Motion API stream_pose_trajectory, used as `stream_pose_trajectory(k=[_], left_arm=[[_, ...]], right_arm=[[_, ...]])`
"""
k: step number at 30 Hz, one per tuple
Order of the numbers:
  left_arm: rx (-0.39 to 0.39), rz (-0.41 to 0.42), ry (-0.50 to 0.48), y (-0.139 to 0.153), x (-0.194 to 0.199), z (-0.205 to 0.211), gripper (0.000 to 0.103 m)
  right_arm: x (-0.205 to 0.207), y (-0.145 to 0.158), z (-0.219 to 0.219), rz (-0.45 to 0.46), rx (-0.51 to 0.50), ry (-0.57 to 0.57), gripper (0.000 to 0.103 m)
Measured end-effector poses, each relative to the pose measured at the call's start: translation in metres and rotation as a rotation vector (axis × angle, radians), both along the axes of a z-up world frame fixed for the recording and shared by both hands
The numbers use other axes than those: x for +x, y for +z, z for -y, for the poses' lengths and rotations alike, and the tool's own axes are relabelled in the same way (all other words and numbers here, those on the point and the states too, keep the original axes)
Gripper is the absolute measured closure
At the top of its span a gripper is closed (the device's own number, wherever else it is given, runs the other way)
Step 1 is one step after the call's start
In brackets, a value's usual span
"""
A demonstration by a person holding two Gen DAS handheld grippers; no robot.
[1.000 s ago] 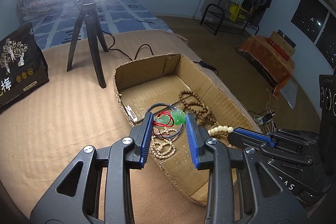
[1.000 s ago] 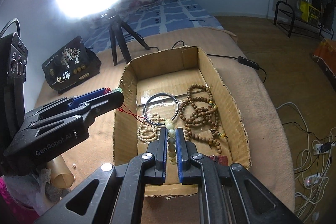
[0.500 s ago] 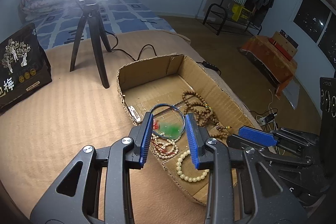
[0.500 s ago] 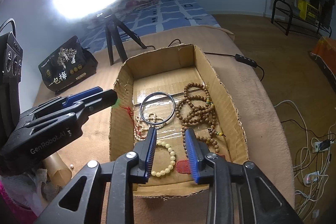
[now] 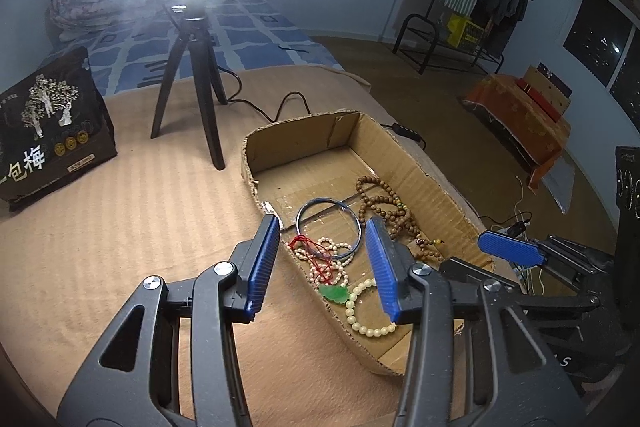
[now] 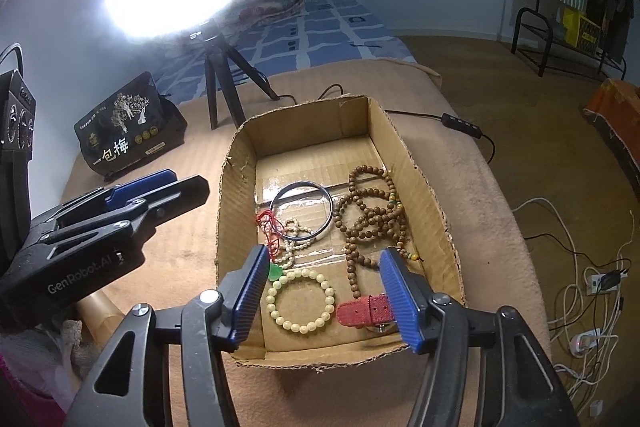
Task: Organize jewelry
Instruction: 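Move both open tools back toward the two pearl earrings on the blanket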
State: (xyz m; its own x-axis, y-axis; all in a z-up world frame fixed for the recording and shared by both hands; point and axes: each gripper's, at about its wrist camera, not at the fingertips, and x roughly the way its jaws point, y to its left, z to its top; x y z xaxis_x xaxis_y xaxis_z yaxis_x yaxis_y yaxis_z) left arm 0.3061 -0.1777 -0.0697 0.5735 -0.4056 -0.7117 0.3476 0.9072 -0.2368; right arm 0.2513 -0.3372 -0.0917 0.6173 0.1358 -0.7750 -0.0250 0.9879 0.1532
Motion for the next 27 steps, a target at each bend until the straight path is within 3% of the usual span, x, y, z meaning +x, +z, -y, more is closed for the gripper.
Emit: stream_pose_trajectory(k=[12, 21, 27], left_arm=[[0.006, 0.024, 0.021, 0.017, -0.016, -0.028, 0.058], [0.005, 0.047, 0.074, 0.031, -0.035, -0.081, 0.058], [0.014, 0.035, 0.128, 0.025, -0.049, -0.124, 0.058]], right_arm=[[-0.01, 0.014, -0.009, 0.037, 0.003, 0.002, 0.018], [-0.019, 0.018, -0.03, 0.046, 0.0, 0.059, 0.017], [-0.029, 0.017, -0.055, 0.053, 0.02, 0.129, 0.017]])
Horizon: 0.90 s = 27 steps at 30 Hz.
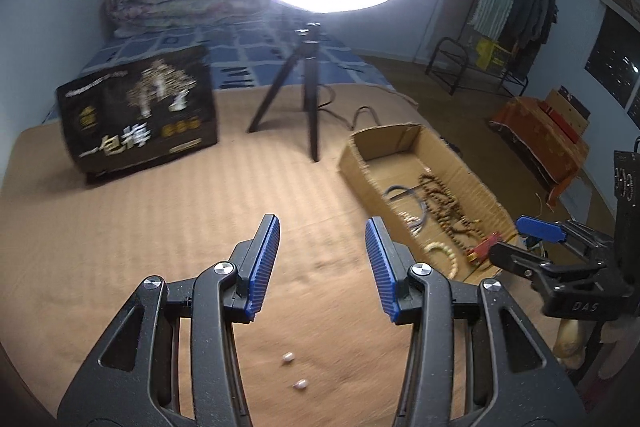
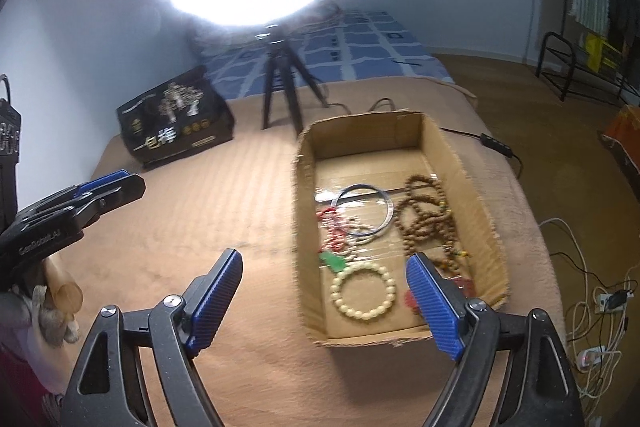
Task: Organize jewelry
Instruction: 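Move both open tools back toward the two pearl earrings on the blanket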
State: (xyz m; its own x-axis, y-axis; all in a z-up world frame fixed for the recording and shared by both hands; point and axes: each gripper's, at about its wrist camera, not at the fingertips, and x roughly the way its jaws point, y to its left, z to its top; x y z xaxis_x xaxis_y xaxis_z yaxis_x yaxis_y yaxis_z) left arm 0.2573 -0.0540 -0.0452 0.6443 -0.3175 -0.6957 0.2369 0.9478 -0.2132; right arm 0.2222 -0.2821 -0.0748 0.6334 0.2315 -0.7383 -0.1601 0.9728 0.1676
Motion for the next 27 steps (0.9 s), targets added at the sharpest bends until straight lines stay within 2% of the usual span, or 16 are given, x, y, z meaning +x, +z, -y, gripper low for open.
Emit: stream_pose_trajectory(k=[6, 10, 18, 20, 27], left_arm=[[-0.002, -0.037, 0.039, -0.018, -0.015, -0.031, 0.058], [0.001, -0.061, 0.054, -0.031, -0.023, -0.048, 0.058], [-0.019, -0.104, 0.059, -0.058, -0.034, -0.069, 0.058], [-0.029, -0.116, 0.061, -0.063, -0.035, -0.073, 0.058], [-0.046, -0.134, 0.06, -0.074, -0.036, -0.081, 0.058]], right_arm=[[-0.01, -0.013, -0.033, -0.028, 0.064, 0.102, 0.017], [-0.019, -0.024, -0.062, -0.028, 0.047, 0.164, 0.019], [-0.035, -0.061, -0.12, -0.077, -0.029, 0.305, 0.039], [-0.036, -0.069, -0.128, -0.093, -0.033, 0.327, 0.049], [-0.039, -0.091, -0.154, -0.11, -0.101, 0.388, 0.059]])
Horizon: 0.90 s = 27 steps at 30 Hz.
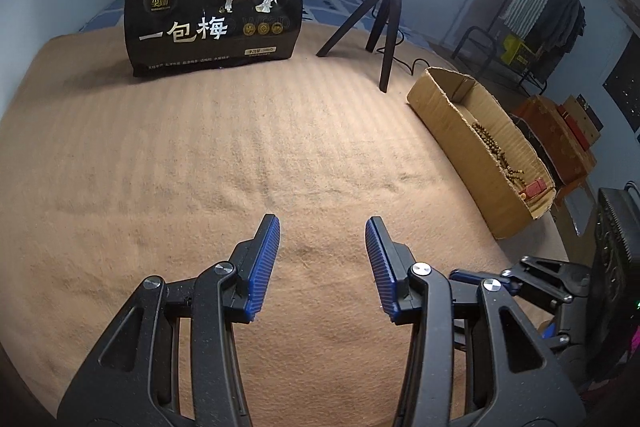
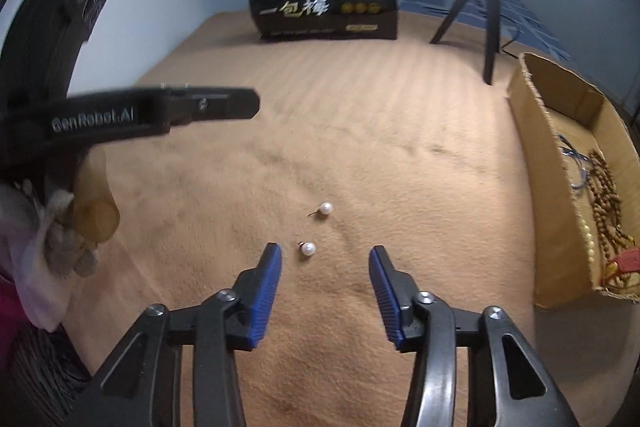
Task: Organize jewelry
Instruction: 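Move both open tools back toward the two pearl earrings on the blanket, then pinch one pearl earring with the right tool while the left tool pinches the other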
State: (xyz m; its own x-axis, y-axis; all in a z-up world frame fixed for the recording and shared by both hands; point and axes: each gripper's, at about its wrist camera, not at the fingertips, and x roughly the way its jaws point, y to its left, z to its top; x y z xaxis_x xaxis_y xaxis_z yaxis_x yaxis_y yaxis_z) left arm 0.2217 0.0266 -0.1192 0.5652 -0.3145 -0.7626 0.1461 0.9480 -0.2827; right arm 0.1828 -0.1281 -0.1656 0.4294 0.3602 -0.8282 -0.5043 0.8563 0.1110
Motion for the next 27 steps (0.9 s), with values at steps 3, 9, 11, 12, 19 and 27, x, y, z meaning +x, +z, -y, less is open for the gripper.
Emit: stream_pose_trajectory(k=[3, 9, 11, 12, 19, 27], left_arm=[[-0.007, -0.009, -0.006, -0.004, 0.0, -0.001, 0.058], [-0.011, -0.022, -0.02, -0.01, 0.001, 0.0, 0.058], [-0.009, -0.024, -0.022, -0.012, 0.002, 0.0, 0.058], [-0.01, -0.025, -0.021, -0.012, 0.002, -0.001, 0.058], [-0.01, -0.039, -0.019, -0.018, 0.004, -0.002, 0.063], [-0.017, -0.047, -0.036, -0.02, 0.007, 0.004, 0.066]], right_arm=[[0.0, -0.005, -0.007, 0.001, -0.02, 0.015, 0.062], [0.002, -0.014, -0.022, -0.004, -0.047, 0.045, 0.065], [0.002, -0.016, -0.026, -0.002, -0.055, 0.052, 0.065], [0.003, -0.017, -0.028, -0.001, -0.058, 0.053, 0.065], [0.007, -0.03, -0.036, 0.001, -0.104, 0.059, 0.075], [0.012, -0.031, -0.03, 0.001, -0.119, 0.039, 0.09]])
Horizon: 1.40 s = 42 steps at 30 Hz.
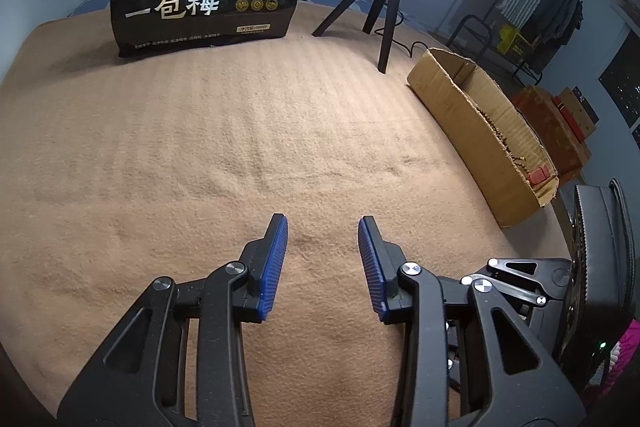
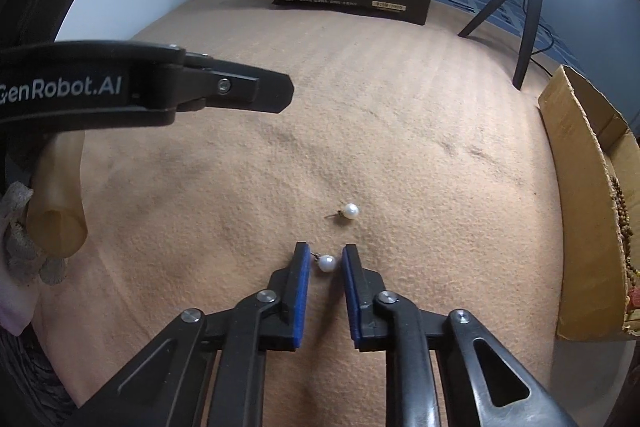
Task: Organize jewelry
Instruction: 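Pinch one pearl earring with the right tool while the left tool pinches the other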
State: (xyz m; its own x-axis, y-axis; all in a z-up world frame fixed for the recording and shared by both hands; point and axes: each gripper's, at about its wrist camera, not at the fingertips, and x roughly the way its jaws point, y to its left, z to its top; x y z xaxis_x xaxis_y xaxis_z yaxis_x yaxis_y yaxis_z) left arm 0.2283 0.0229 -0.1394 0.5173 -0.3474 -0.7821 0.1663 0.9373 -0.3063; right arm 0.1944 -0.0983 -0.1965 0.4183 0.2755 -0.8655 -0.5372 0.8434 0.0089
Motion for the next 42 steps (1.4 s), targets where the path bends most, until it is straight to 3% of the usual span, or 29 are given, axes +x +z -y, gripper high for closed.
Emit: stream_pose_trajectory(k=[2, 9, 17, 21, 29, 33, 42], left_arm=[[-0.002, -0.007, -0.013, -0.002, 0.001, 0.003, 0.072], [-0.009, -0.03, -0.068, -0.01, 0.0, 0.019, 0.072], [0.034, -0.048, -0.163, -0.021, -0.003, 0.051, 0.072], [0.066, -0.049, -0.193, -0.026, -0.005, 0.064, 0.077], [0.136, -0.035, -0.213, -0.036, -0.006, 0.077, 0.083], [0.176, -0.016, -0.221, -0.038, -0.007, 0.082, 0.096], [0.166, 0.001, -0.186, -0.033, -0.007, 0.077, 0.097]], right_arm=[[0.001, 0.0, 0.005, 0.003, -0.004, -0.008, 0.091], [0.008, 0.003, 0.029, 0.002, -0.005, -0.056, 0.093], [0.014, 0.005, 0.044, 0.002, -0.005, -0.089, 0.093], [0.015, 0.006, 0.05, 0.001, -0.003, -0.097, 0.093], [0.017, 0.007, 0.052, 0.002, -0.008, -0.098, 0.093], [0.018, 0.006, 0.051, 0.004, -0.012, -0.097, 0.093], [0.015, 0.016, 0.053, 0.037, -0.002, -0.105, 0.094]])
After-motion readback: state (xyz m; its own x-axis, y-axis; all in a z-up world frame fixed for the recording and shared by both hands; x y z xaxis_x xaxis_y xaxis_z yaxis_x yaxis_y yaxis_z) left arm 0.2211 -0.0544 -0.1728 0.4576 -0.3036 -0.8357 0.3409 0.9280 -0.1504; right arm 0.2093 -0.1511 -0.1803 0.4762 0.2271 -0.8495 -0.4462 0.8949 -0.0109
